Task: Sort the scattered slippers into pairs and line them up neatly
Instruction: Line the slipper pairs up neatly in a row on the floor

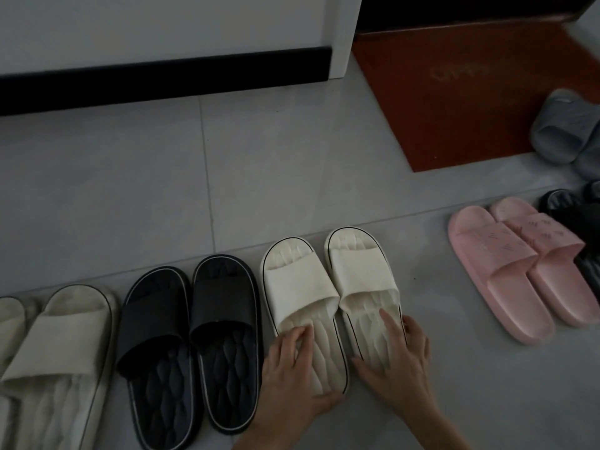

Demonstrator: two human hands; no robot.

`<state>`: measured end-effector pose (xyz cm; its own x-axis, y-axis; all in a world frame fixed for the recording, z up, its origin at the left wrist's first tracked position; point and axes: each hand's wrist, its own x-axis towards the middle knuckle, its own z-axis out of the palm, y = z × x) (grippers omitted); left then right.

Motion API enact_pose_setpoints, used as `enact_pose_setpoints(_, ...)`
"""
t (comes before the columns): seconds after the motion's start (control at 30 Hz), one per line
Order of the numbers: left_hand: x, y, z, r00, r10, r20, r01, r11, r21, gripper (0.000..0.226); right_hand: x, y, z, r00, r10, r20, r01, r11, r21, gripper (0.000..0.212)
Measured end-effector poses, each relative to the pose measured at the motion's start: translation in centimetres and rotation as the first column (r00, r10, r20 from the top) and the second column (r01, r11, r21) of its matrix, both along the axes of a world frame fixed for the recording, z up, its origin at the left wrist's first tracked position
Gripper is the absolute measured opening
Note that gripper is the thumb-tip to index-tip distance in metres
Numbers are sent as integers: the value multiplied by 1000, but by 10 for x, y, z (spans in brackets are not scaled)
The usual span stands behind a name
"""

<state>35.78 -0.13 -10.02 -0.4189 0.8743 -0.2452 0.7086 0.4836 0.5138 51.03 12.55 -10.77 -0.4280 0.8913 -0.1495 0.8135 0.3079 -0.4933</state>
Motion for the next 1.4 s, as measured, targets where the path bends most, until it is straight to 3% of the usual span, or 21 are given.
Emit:
enact_pose_setpoints(0.33,-2,7,28,991,-45,-124,45,999,0,101,3,-1,9,995,61,84,-59,998,-25,73)
enact_pose_setpoints(0.4,5,20,43,995,27,-95,-5,975,221,83,4,10,13,997,-5,75,2,999,40,62)
enact_pose_setpoints(0.47,9,48,66,992,104,70,-123,901,417,71,2,29,23,985,-172,-24,173,981,85,53)
enact_pose_setpoints(0.5,7,65,80,976,125,181,-193,884,427,68,-4,42,31,966,-248,-68,253,964,76,50)
enact_pose_setpoints(0.57,-3,103,104,926,137,351,-270,891,364,64,-24,75,51,946,-313,-81,318,946,56,46)
enact_pose_setpoints(0.63,-24,139,119,911,93,402,-215,938,270,54,-49,116,81,963,-267,-32,266,963,-37,46)
enact_pose_setpoints(0.7,-50,161,126,902,82,423,-147,981,124,50,-75,149,124,989,-131,62,142,967,-211,45)
enact_pose_setpoints(0.73,-60,164,127,896,99,433,-131,990,45,50,-85,160,144,985,-6,173,46,973,-224,44)
enact_pose_setpoints(0.83,-71,169,132,904,115,411,-87,993,-85,52,-96,173,204,819,252,515,-222,968,-120,43)
enact_pose_setpoints(0.9,-63,174,136,887,95,453,-73,995,-66,53,-88,175,228,798,322,510,-276,947,-166,40)
enact_pose_setpoints(1.03,-41,194,137,870,44,492,-45,999,-9,54,-33,194,231,785,308,537,-261,951,-164,34)
enact_pose_setpoints(1.17,-16,225,128,904,-4,427,-12,999,35,54,46,234,200,581,352,734,-184,935,-303,41)
enact_pose_setpoints(1.27,21,253,117,935,0,354,0,1000,-1,52,111,268,175,501,321,804,-128,946,-298,57)
enact_pose_setpoints(1.33,56,267,105,958,48,283,-21,995,-100,53,149,285,156,535,243,809,-87,968,-234,73)
enact_pose_setpoints(1.4,99,278,88,973,90,213,-34,967,-252,59,175,300,136,643,186,743,-50,978,-202,80)
